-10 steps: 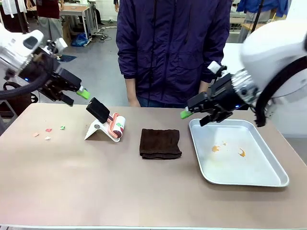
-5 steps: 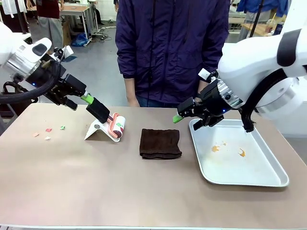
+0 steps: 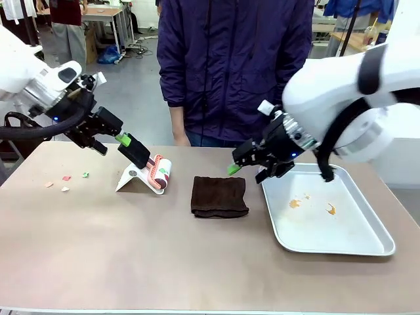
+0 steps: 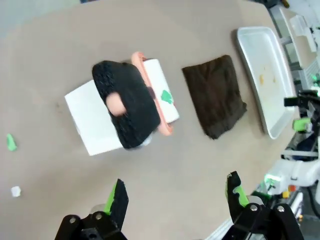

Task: Clean the surface of the table.
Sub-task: Hold the Lint Roller with your left hand and the towel with your right hand.

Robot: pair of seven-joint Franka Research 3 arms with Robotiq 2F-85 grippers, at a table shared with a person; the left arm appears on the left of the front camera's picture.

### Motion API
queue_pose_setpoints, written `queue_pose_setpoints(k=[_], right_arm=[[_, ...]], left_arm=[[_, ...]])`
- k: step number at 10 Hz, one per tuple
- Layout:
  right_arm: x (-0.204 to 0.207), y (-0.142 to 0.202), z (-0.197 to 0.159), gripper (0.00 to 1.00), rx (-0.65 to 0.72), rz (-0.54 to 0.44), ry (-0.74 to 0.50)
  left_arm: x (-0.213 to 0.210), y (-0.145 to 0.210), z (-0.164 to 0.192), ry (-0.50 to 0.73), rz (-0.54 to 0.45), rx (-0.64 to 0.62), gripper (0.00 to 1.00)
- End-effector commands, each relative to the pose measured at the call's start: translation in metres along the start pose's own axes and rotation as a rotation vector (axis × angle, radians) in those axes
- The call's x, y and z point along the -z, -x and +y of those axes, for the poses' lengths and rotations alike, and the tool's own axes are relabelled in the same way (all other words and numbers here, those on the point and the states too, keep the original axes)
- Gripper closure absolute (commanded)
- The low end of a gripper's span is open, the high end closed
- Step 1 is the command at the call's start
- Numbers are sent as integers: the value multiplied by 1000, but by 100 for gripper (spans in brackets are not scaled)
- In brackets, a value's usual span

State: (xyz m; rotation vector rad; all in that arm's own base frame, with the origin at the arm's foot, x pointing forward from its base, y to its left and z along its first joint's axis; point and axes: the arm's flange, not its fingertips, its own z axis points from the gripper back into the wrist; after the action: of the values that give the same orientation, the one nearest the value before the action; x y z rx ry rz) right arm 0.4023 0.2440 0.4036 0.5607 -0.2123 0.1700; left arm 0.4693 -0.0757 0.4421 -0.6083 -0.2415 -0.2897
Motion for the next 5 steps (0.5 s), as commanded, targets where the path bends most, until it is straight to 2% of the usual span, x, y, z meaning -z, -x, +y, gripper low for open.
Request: queue_pose_setpoints(k=[1,5], right_arm=[[36,-35,14,0,29,84,65],[83,-63,4,0,143,144,193]], left_arm=[[6,-30,5,-13,6,-98,0],[31,-56,35,25,16,-205,0]])
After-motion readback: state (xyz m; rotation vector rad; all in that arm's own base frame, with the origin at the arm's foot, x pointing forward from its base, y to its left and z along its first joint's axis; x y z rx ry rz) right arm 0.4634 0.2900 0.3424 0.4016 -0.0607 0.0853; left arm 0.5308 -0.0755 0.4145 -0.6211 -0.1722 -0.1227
